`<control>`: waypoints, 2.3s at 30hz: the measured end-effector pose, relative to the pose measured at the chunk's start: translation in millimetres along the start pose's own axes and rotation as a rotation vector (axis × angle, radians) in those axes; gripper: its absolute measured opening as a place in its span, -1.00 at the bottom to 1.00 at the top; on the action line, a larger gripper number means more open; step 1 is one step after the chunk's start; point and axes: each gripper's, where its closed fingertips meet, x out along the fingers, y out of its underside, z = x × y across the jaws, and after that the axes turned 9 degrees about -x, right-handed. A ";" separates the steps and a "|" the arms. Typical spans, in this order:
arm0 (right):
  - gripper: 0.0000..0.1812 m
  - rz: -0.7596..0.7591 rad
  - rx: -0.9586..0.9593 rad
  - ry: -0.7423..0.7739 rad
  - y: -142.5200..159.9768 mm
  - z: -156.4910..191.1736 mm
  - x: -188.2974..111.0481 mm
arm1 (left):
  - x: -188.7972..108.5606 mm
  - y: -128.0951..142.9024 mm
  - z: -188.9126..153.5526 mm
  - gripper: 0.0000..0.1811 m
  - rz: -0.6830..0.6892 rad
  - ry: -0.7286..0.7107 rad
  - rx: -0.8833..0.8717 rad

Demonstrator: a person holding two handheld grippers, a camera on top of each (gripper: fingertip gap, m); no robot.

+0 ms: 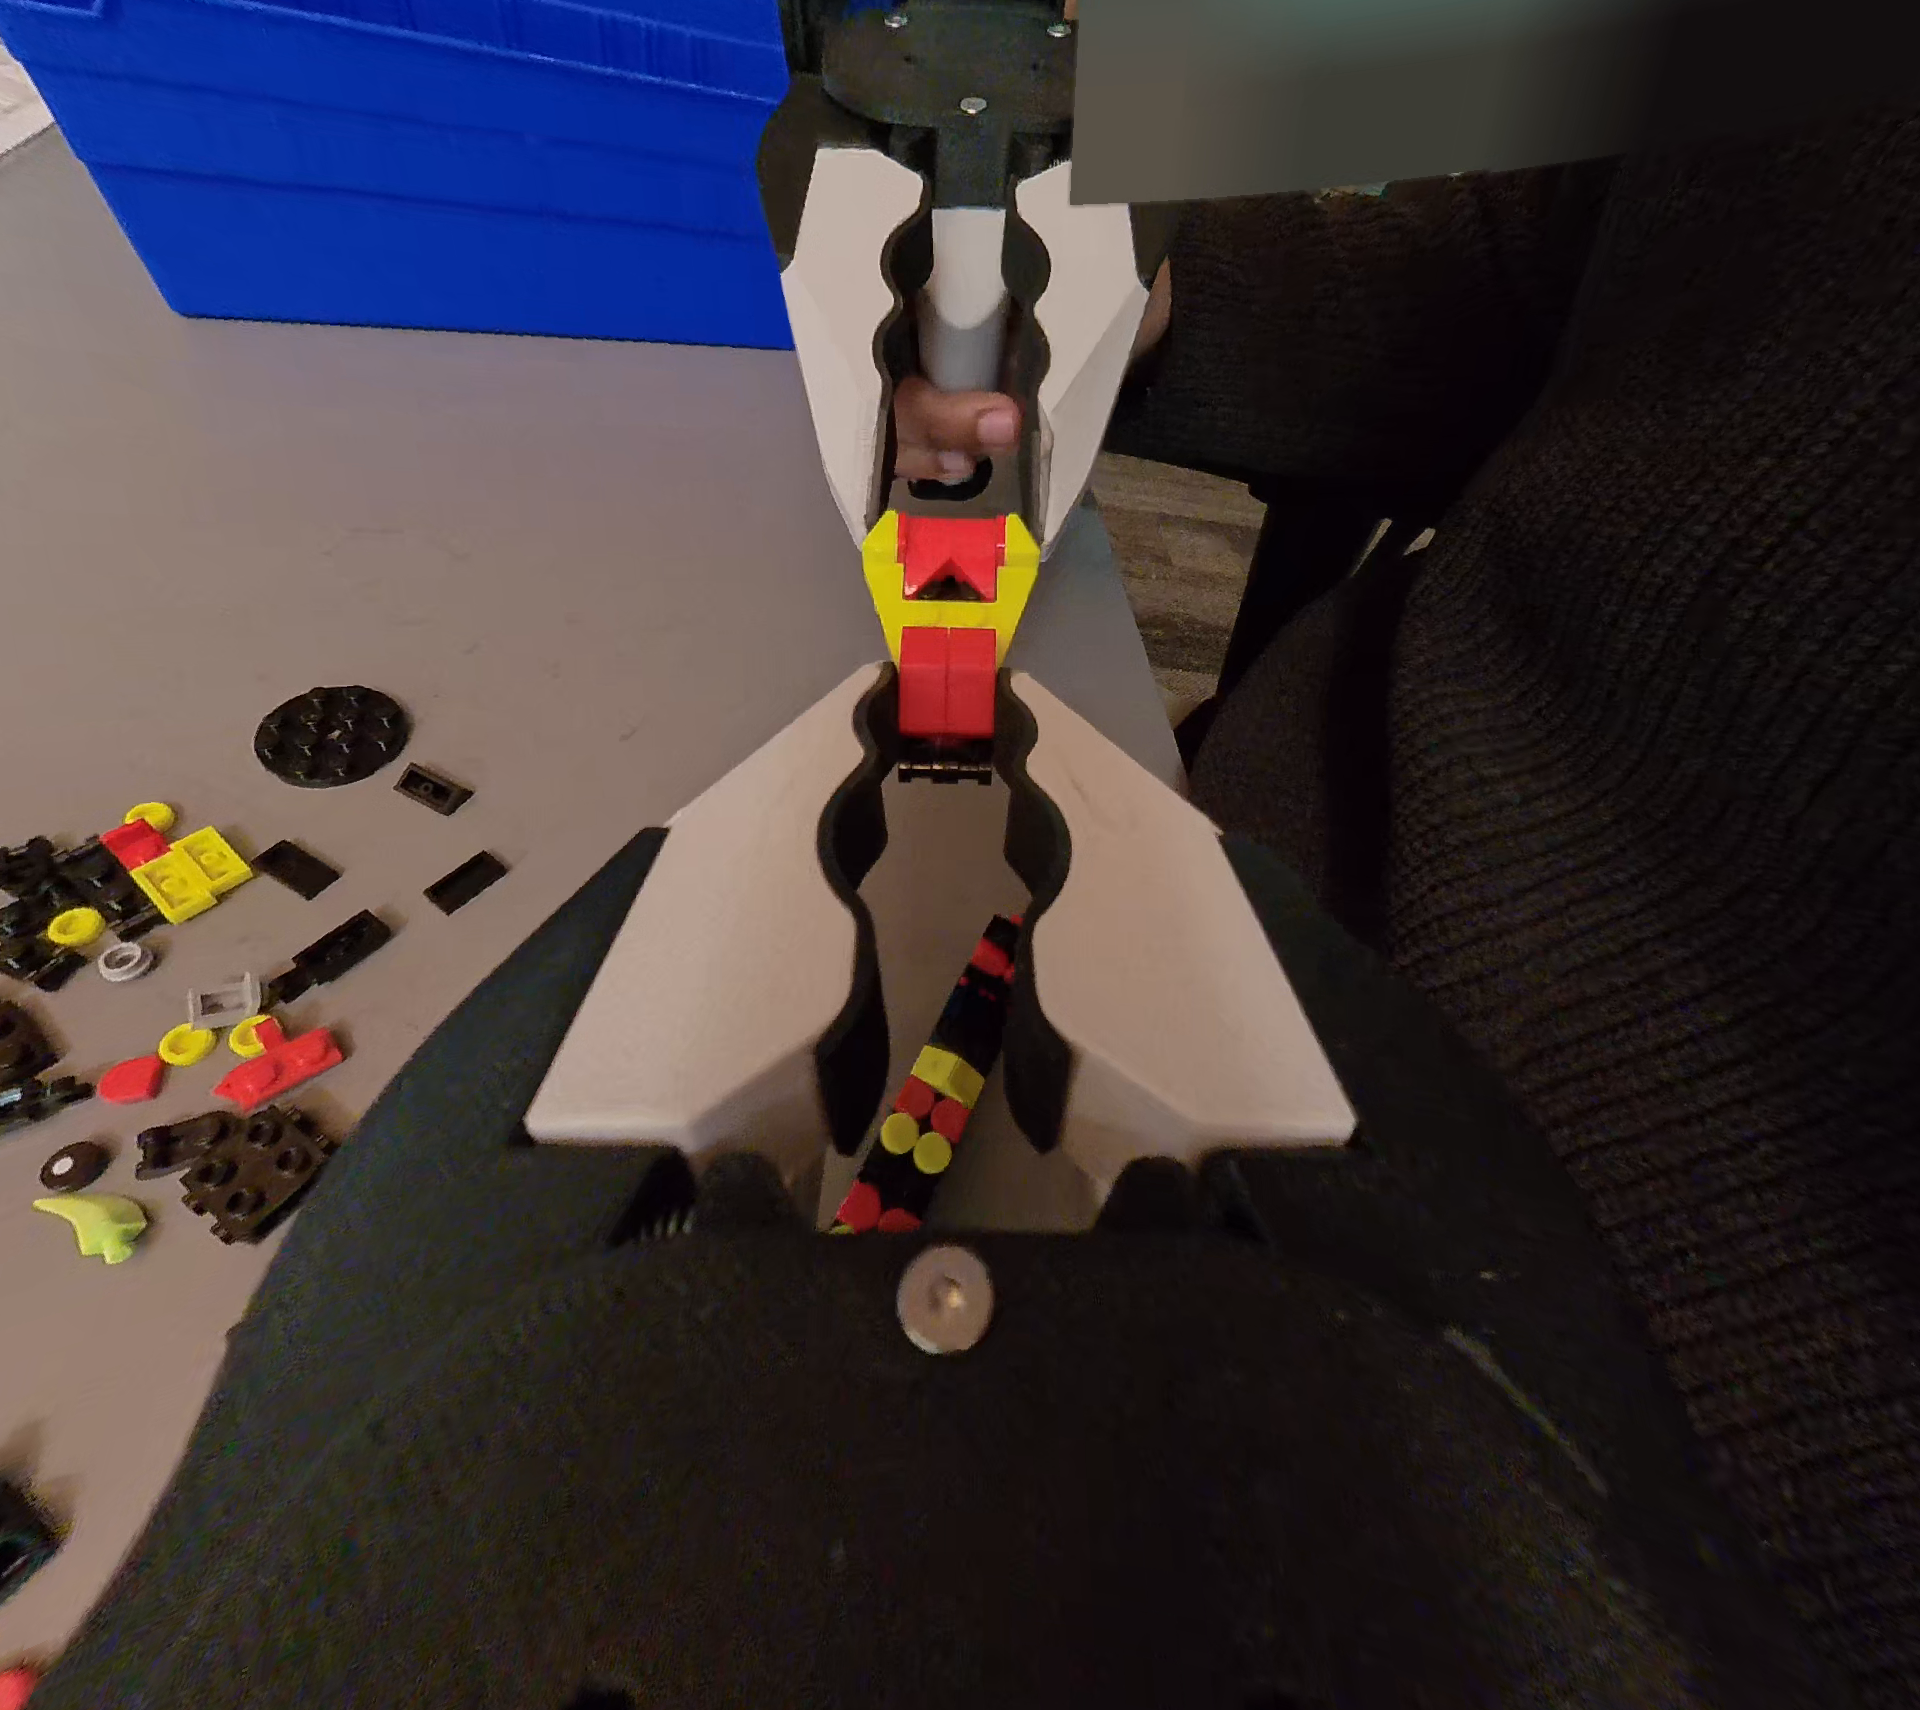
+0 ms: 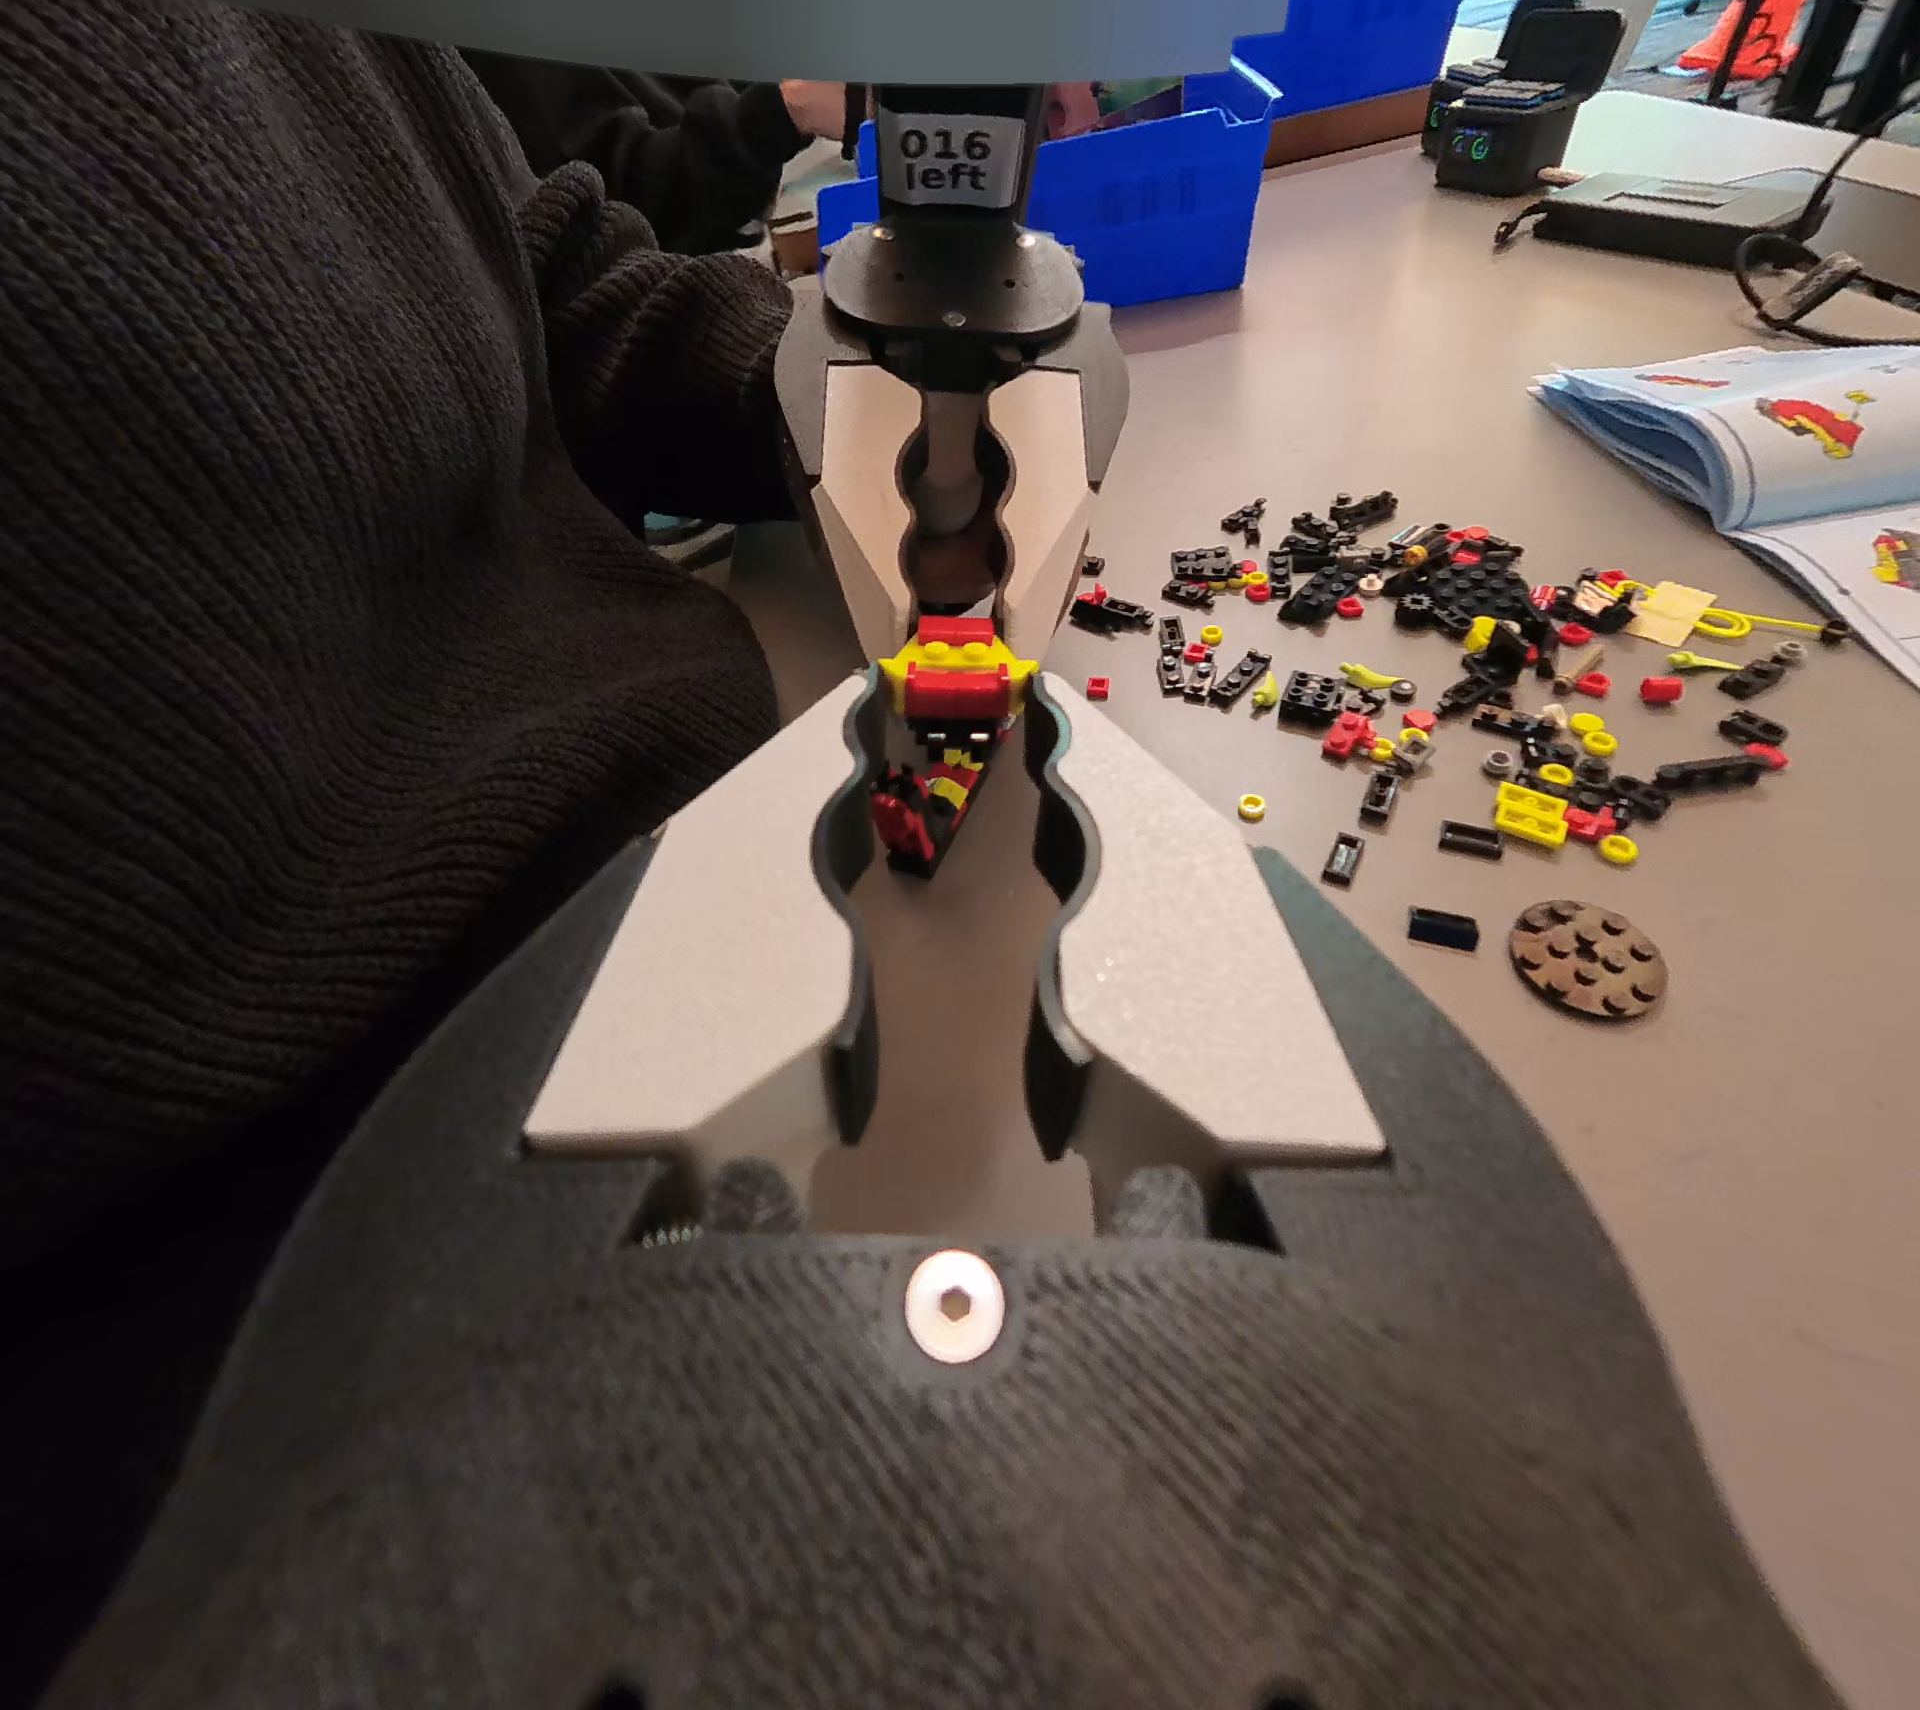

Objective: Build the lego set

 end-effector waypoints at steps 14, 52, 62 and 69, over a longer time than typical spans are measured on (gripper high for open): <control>-0.61 -0.016 -0.061 0.003 -5.7 5.0 3.0 | -0.3 -4.2 -4.3 -0.84 -0.015 0.014 0.011; -0.70 -0.204 0.417 -0.062 -17.7 -15.4 -11.2 | -1.0 -5.5 17.3 -0.83 0.100 -0.527 0.899; -0.83 -0.116 0.422 -0.102 -5.4 -5.0 -1.7 | -0.6 -6.6 15.3 -0.83 0.108 -0.567 1.014; -0.94 -0.118 0.432 -0.133 -5.8 -1.2 -2.0 | 0.5 -7.3 11.4 -0.83 0.100 -0.563 1.046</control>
